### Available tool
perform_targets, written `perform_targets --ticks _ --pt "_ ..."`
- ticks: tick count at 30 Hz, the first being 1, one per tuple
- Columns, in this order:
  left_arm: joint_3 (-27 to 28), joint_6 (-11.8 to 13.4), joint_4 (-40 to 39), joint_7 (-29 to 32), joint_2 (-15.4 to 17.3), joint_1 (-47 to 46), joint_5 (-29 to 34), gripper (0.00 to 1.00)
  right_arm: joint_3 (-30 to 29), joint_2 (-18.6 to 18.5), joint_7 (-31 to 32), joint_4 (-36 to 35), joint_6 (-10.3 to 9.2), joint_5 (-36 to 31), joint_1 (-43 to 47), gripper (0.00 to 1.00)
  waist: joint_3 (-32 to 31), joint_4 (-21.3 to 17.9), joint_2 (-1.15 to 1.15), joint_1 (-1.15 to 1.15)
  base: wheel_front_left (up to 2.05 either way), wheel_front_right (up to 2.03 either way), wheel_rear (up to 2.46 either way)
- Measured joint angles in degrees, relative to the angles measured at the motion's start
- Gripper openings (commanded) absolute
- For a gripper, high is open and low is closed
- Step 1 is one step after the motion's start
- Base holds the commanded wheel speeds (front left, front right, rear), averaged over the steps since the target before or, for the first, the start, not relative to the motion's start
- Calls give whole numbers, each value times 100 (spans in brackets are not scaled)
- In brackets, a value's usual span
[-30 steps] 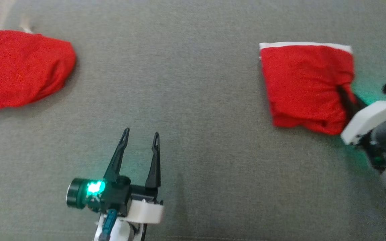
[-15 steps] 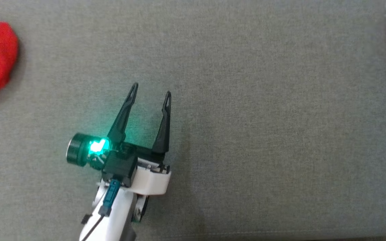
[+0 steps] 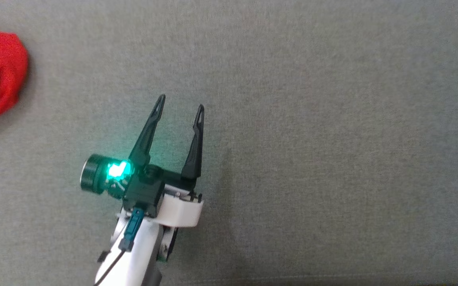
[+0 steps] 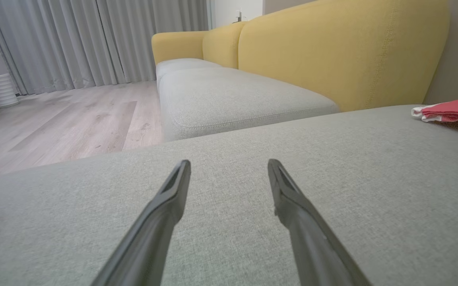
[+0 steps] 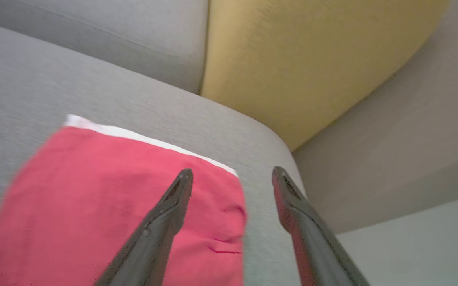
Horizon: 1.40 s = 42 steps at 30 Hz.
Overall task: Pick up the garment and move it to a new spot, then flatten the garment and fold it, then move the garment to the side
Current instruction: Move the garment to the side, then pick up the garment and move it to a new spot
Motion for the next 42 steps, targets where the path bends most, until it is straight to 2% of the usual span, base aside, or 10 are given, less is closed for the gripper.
perform_targets --ticks 4,8,12,17,19,20,22,25,29,42 --pt "77 3 141 0 -2 249 -132 100 18 953 -424 47 0 -129 175 100 -472 15 0 0 0 0 0" --pt "282 21 389 1 0 769 -383 100 91 1904 -806 24 0 -131 726 100 -1071 8 0 -1 0 0 0" --pt "545 192 628 1 3 1227 -626 100 65 2741 -937 -9 0 -123 1532 100 -1743 -12 0 -1 0 0 0" --pt "846 133 776 1 8 1543 -1076 100 -672 3589 -943 -1059 0 -581 2644 100 -2513 -35 0 -2 0 0 0" --pt "864 54 856 1 7 1560 -1074 100 -1023 3954 -943 -1478 0 -831 3111 100 -2751 -34 0 -2 0 0 0" --pt "900 30 902 1 7 1566 -1039 100 -1347 4307 -943 -1860 0 -1073 3641 100 -2951 -25 0 -2 0 0 0" --pt "989 -8 922 1 7 1615 -966 100 -1625 4599 -943 -2189 0 -1280 4127 100 -3110 -22 0 -2 0 0 0" --pt "1060 -8 954 1 7 1861 -947 100 -1780 4837 -944 -2616 0 -1472 4676 100 -3291 -58 1 -2 0 0 0" --pt "1155 -3 980 1 10 2243 -917 100 -1763 4958 -944 -2784 0 -1626 4966 100 -3437 -167 0 -2 0 0 0" --pt "1155 1 984 1 13 2395 -870 100 -1841 4998 -944 -2825 -1 -1656 5101 100 -3611 -191 0 -1 0 0 0"
